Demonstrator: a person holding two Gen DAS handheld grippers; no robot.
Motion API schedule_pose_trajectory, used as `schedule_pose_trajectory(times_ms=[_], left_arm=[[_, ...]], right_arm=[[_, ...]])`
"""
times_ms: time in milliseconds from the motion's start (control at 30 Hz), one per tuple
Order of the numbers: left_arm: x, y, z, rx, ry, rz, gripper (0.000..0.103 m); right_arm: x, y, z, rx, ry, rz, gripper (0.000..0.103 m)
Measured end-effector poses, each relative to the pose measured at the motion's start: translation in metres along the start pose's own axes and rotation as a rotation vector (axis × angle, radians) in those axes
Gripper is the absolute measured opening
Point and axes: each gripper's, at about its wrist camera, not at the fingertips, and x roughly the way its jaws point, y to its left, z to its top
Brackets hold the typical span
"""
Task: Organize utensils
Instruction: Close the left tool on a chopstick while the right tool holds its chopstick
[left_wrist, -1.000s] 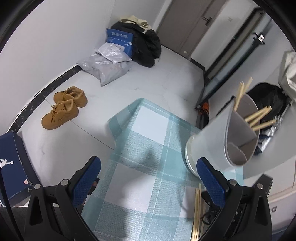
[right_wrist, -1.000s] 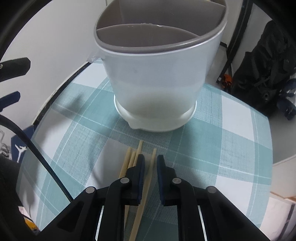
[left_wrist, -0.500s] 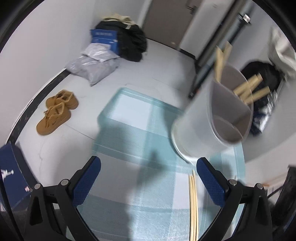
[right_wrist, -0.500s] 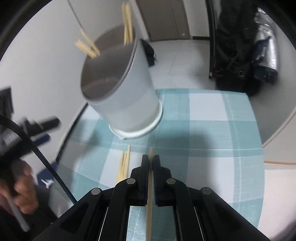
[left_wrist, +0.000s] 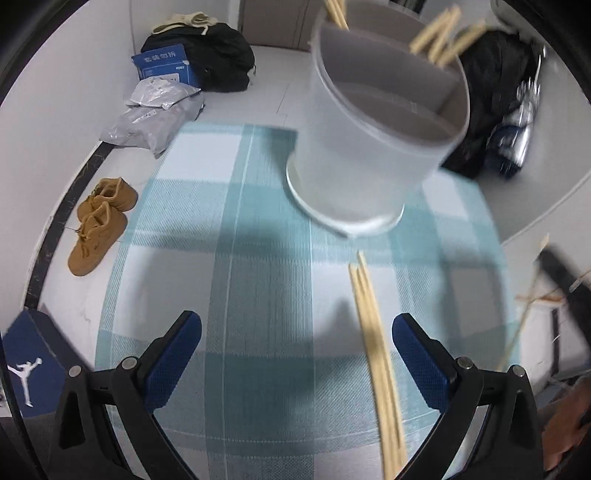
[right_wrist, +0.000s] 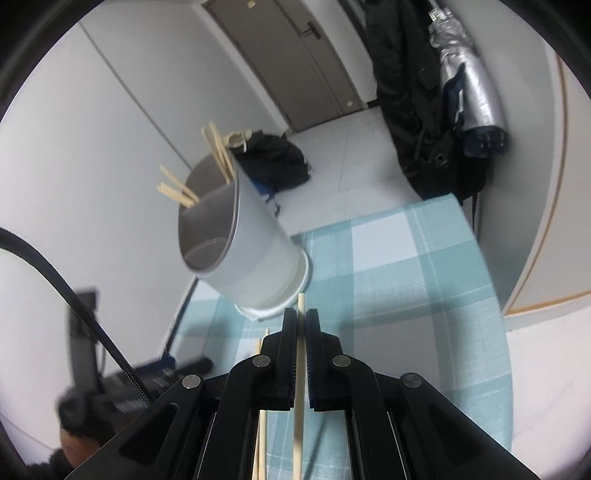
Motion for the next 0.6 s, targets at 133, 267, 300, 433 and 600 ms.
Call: schedule_pose_trajectory(times_ms=[133, 267, 300, 433, 600], left_arm=[[0.009, -0.011, -0.009, 0.065, 0.027, 0.06, 0.101], [0.015, -0.014, -0.011, 0.084, 0.058, 0.123, 0.101], [0.017, -0.013, -0.012, 0.081, 0.068, 0.133, 0.101], [0.022, -0.014, -0.009, 0.086, 0.079, 0.167, 0.101], [0.024, -0.017, -0.006, 0.104, 0.083, 0.18, 0.101]], right_arm=[[-0.012, -0.007, 0.004, 0.004, -0.045, 0.003, 0.004], [-0.018, -0.014, 0.004, 0.012, -0.058, 0.011, 0.004], [-0.019, -0.015, 0.004, 0.013, -0.062, 0.013, 0.004], [-0.025, -0.019, 0.004, 0.007, -0.071, 0.017, 0.004], [-0.031, -0.025, 0.004, 0.017, -0.086, 0.011, 0.004]])
